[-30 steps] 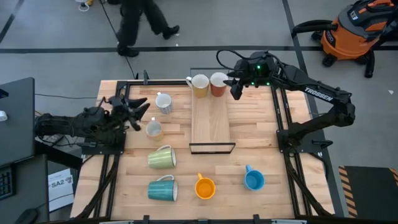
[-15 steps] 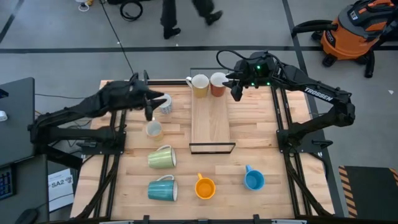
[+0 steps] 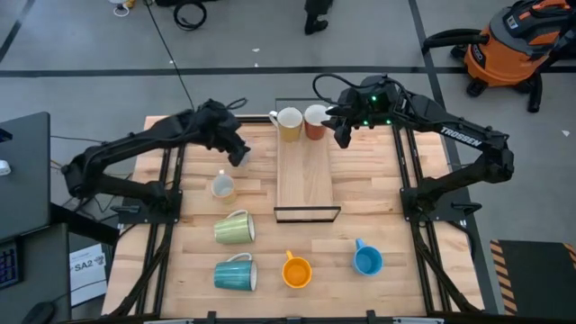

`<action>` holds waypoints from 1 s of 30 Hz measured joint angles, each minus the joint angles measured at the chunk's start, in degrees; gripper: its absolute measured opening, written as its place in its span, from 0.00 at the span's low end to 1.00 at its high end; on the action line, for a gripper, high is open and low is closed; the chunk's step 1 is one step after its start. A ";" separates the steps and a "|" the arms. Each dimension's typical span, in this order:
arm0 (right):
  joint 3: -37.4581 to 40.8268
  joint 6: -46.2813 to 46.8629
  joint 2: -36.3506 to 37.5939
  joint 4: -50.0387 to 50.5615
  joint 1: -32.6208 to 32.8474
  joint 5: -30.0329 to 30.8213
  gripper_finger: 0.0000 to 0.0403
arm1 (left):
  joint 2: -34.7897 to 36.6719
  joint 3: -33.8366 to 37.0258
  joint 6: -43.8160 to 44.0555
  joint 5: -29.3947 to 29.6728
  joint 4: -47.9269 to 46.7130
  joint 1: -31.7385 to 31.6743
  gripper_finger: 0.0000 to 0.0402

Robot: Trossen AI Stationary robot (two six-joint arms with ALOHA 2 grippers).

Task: Place coffee mugs
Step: Put the blue patterned mug on the shelf

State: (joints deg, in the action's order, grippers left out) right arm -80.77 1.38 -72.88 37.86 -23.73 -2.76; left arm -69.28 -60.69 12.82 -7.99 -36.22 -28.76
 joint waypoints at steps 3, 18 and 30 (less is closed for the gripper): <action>0.00 -0.08 0.00 -0.02 0.17 0.00 0.46 | -2.21 0.01 -0.02 0.12 -2.66 -0.06 0.41; 0.00 -0.08 -0.02 0.00 0.45 0.02 0.46 | -13.02 0.07 0.04 6.31 -3.86 -0.02 0.41; 0.00 -0.08 -0.02 0.00 0.45 0.02 0.46 | -19.35 0.12 0.07 8.44 -3.28 0.05 0.41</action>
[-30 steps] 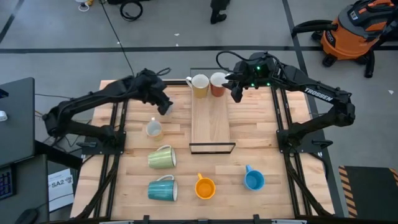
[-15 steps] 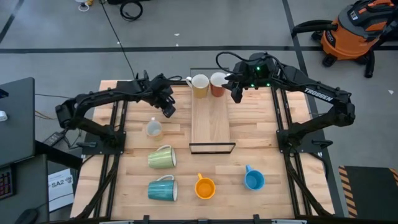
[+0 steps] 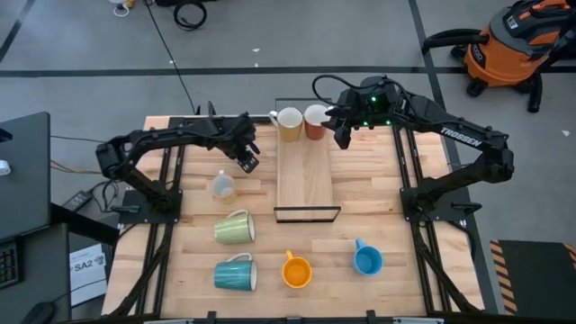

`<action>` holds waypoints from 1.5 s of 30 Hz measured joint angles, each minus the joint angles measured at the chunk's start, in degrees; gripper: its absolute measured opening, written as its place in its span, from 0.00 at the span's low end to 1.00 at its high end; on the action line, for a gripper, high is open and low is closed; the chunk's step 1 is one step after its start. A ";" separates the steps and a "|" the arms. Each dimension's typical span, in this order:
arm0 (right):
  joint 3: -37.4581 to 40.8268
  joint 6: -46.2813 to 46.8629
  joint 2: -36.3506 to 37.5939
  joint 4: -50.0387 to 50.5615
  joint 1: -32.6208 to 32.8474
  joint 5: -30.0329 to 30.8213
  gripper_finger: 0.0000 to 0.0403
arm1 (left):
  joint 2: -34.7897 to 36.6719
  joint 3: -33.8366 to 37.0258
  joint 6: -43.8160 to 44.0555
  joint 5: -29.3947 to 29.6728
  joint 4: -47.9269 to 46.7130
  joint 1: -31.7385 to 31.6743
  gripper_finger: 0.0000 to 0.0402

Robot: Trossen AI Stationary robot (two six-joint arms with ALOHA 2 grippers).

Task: Place coffee mugs
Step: Put the blue patterned mug on the shelf

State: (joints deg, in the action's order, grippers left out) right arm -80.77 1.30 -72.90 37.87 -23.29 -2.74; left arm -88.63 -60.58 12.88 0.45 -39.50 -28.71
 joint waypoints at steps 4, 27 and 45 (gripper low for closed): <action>0.00 0.00 0.00 0.00 -0.01 0.00 0.46 | -0.30 0.00 0.00 -0.01 0.01 0.02 0.41; 0.00 0.00 0.00 0.04 -0.01 0.02 0.46 | 0.23 -7.68 -0.02 8.37 -5.04 0.22 0.37; 0.00 0.00 0.00 0.04 0.00 0.03 0.46 | 0.16 -0.72 1.22 8.37 -4.74 0.22 0.37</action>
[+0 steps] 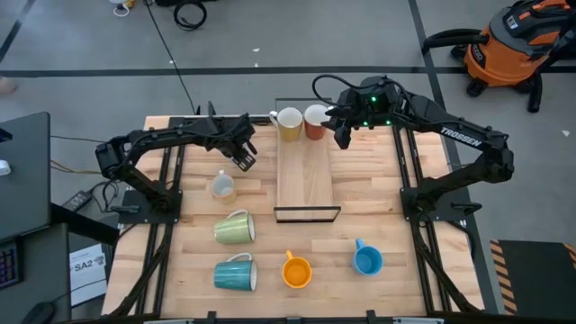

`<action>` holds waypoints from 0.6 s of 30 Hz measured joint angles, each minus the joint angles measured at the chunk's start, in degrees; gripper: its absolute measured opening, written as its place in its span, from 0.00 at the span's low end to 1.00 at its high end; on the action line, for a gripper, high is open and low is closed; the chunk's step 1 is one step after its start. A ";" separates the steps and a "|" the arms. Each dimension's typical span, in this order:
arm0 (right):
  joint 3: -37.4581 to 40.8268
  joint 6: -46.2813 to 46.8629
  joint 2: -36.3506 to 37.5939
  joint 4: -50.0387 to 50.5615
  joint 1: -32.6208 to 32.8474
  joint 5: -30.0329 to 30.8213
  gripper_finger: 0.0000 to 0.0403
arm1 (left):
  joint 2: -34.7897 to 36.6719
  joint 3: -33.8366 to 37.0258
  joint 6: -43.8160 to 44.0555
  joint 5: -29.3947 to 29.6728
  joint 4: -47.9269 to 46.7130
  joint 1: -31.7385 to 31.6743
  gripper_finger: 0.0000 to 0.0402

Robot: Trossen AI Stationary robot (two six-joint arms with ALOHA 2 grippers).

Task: Place coffee mugs
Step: Put the blue patterned mug on the shelf

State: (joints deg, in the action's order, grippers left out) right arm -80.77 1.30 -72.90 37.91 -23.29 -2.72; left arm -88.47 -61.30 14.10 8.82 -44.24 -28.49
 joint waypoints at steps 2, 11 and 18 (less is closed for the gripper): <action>0.00 0.00 0.00 -0.02 -0.02 0.02 0.46 | 0.00 0.00 0.01 0.00 0.38 0.00 0.35; 0.00 0.00 0.00 -0.02 -0.01 0.02 0.46 | -0.04 0.00 0.37 0.19 2.77 0.02 0.21; 0.00 -0.02 0.00 -0.02 0.00 0.02 0.46 | -0.07 0.00 1.84 0.42 4.49 0.00 0.05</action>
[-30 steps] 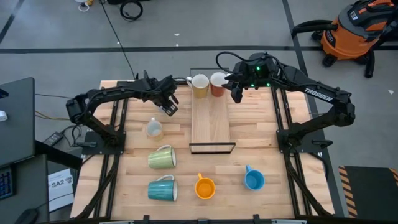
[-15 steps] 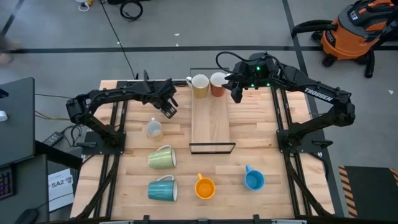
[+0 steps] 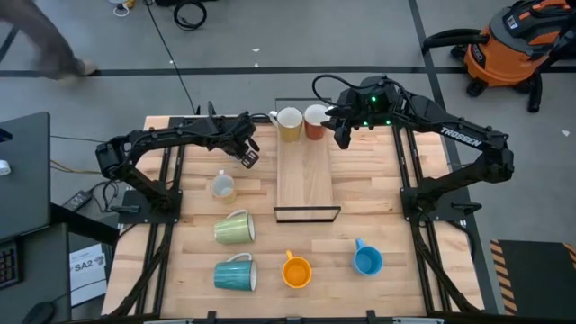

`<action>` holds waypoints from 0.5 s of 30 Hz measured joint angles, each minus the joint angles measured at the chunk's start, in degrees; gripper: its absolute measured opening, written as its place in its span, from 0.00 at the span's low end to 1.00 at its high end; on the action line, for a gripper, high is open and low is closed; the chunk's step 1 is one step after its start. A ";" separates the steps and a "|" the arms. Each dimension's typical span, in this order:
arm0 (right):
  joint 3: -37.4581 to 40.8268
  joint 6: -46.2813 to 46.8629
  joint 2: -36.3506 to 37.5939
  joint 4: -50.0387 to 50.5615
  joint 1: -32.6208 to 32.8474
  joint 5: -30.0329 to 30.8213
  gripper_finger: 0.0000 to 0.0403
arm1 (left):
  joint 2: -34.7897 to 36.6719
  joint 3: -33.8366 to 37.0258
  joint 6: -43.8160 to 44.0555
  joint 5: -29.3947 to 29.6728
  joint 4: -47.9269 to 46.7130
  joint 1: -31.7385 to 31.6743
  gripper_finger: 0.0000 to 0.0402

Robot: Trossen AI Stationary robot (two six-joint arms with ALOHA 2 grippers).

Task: Place coffee mugs
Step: Put the blue patterned mug on the shelf

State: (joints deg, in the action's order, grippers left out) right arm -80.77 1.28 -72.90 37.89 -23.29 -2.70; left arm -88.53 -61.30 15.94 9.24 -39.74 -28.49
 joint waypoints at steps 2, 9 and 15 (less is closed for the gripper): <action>0.00 0.02 0.00 0.00 0.00 0.00 0.46 | 0.00 0.00 0.41 0.05 0.36 0.03 0.04; 0.00 0.01 0.00 -0.01 -0.01 0.00 0.46 | -0.07 -1.32 3.28 -0.51 -0.07 0.11 0.05; 0.00 0.02 0.00 -0.01 0.00 0.00 0.46 | -0.11 -6.62 4.63 -1.83 -4.41 0.87 0.05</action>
State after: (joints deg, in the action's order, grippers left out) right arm -80.77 1.30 -72.90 37.88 -23.29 -2.70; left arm -88.64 -67.92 20.57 7.41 -44.16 -27.62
